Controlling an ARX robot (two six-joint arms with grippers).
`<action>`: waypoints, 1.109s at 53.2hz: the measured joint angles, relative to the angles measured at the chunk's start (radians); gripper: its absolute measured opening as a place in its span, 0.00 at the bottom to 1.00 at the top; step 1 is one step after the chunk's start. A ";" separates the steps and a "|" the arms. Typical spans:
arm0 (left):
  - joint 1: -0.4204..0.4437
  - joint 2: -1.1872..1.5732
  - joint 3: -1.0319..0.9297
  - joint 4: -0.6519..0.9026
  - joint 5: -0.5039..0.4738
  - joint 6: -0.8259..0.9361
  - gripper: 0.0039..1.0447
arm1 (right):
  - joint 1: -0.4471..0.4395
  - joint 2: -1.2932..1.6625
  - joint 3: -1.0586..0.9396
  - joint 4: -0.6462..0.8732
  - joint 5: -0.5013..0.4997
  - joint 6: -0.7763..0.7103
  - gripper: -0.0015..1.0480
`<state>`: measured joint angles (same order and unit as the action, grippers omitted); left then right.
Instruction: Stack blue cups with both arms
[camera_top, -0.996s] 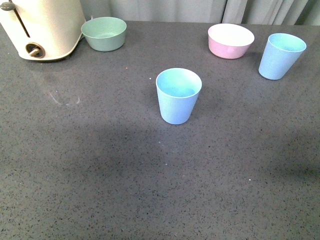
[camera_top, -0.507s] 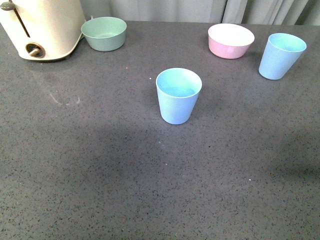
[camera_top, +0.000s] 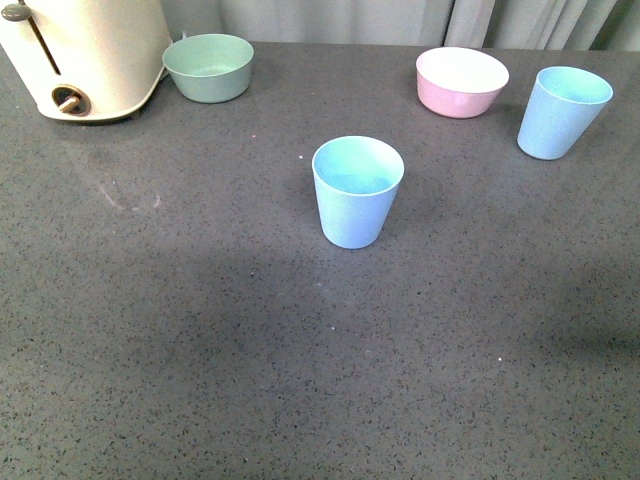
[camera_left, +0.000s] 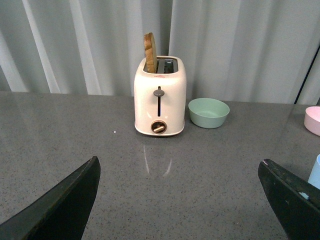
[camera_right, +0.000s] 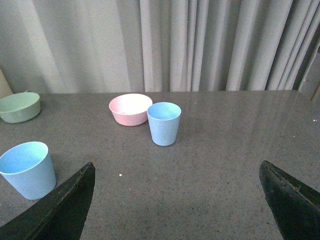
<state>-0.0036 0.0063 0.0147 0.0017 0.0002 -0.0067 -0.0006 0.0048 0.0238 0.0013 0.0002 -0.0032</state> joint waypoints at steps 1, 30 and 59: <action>0.000 0.000 0.000 0.000 0.000 0.000 0.91 | 0.000 0.000 0.000 0.000 0.000 0.000 0.91; 0.000 0.000 0.000 0.000 0.000 0.000 0.92 | -0.282 0.853 0.418 0.058 -0.311 -0.279 0.91; 0.000 0.000 0.000 0.000 0.000 0.000 0.92 | -0.098 1.894 1.313 -0.309 -0.254 -0.815 0.91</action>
<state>-0.0036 0.0059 0.0147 0.0013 0.0002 -0.0063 -0.0990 1.8992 1.3369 -0.3080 -0.2535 -0.8181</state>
